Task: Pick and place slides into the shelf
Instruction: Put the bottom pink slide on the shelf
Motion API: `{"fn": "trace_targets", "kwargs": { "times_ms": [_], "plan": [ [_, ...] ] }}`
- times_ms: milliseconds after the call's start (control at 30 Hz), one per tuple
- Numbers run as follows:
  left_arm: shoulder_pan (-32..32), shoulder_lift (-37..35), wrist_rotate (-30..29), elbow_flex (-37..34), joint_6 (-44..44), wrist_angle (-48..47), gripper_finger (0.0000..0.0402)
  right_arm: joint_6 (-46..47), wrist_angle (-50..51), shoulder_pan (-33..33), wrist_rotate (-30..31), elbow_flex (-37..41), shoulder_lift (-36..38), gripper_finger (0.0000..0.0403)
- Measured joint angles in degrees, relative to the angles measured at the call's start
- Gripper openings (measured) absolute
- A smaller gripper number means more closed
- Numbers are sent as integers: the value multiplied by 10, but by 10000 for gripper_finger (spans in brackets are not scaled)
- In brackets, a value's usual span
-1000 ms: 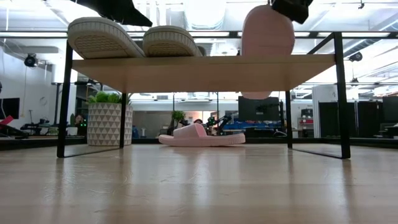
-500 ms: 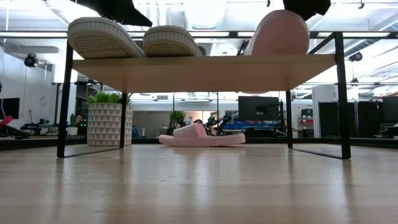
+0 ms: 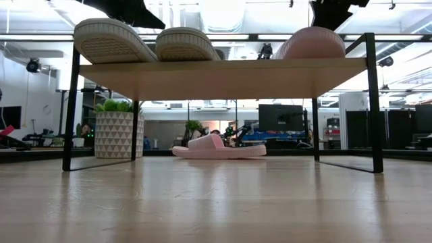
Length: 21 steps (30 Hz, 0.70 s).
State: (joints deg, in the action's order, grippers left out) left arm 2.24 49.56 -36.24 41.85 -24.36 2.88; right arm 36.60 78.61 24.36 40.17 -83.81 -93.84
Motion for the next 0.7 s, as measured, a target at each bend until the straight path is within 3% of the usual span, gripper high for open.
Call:
{"fn": "trace_targets", "kwargs": {
  "times_ms": [333, 500, 700],
  "plan": [
    [0, 0, 0, 0, 0, 0, 193, 10, -1, 0, -33, -8, 0, 91],
    [0, 0, 0, 0, 0, 0, 193, 11, 2, 0, -76, -32, 0, 145],
    [0, 0, 0, 0, 0, -4, 193, -5, 0, 1, -78, -72, 0, 186]
  ]
}}
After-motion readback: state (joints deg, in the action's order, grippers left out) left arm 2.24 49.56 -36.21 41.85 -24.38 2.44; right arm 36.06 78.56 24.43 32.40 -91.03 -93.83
